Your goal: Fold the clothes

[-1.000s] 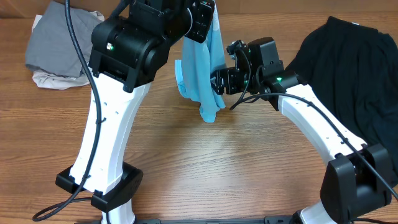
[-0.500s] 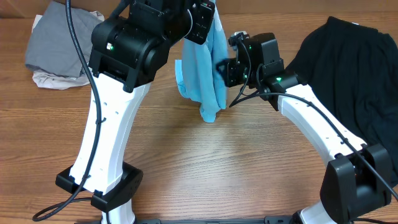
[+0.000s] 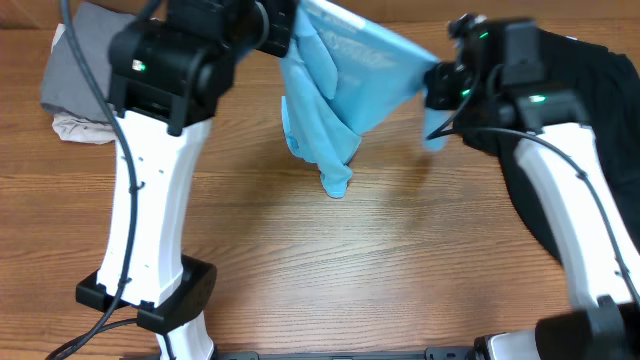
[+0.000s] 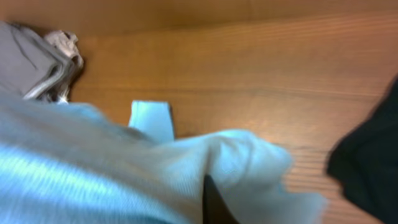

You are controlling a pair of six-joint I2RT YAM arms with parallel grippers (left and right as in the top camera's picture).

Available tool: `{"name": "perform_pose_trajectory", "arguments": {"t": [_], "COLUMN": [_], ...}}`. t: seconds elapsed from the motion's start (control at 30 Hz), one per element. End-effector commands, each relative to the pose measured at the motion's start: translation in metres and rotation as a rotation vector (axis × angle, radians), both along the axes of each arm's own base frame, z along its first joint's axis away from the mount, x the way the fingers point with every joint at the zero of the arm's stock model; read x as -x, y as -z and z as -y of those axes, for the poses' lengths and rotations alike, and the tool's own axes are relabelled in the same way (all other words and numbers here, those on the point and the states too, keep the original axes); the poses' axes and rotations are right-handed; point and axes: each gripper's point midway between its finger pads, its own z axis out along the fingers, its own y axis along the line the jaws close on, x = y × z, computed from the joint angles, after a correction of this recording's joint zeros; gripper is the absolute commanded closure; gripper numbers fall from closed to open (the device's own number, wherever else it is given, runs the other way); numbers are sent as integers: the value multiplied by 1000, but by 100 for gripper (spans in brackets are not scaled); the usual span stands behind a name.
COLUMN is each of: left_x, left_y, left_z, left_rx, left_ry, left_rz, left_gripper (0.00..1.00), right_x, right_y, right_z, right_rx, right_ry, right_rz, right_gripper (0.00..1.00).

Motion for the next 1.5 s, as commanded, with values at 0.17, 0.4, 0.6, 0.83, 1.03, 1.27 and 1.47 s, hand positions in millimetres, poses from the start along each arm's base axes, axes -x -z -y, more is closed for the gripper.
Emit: {"name": "perform_pose_trajectory", "arguments": {"t": [0.17,0.4,0.6,0.83,1.03,1.27,1.47], "left_x": [10,24,56,118,169,161,109], "left_y": [-40,-51,-81,-126,-146,-126,-71], "left_z": [-53,-48,-43,-63,-79,-80,-70], "left_rx": [-19,-9,1,41,67,35,-45], "left_ry": [-130,-107,-23,-25,-30,-46,-69], "left_rz": [111,132,206,321,377,305,118], "left_gripper": [95,96,96,96,96,96,96], "right_x": [24,58,94,160,217,219,172], "right_y": [-86,-148,-193,-242,-259,-246,-196], "right_z": [30,39,51,66,80,82,76], "right_rx": [84,93,109,102,108,129,198], "right_ry": [73,100,142,187,230,229,189], "right_rz": [95,166,250,383,457,401,185], "right_gripper": [96,96,96,96,94,94,94]}}
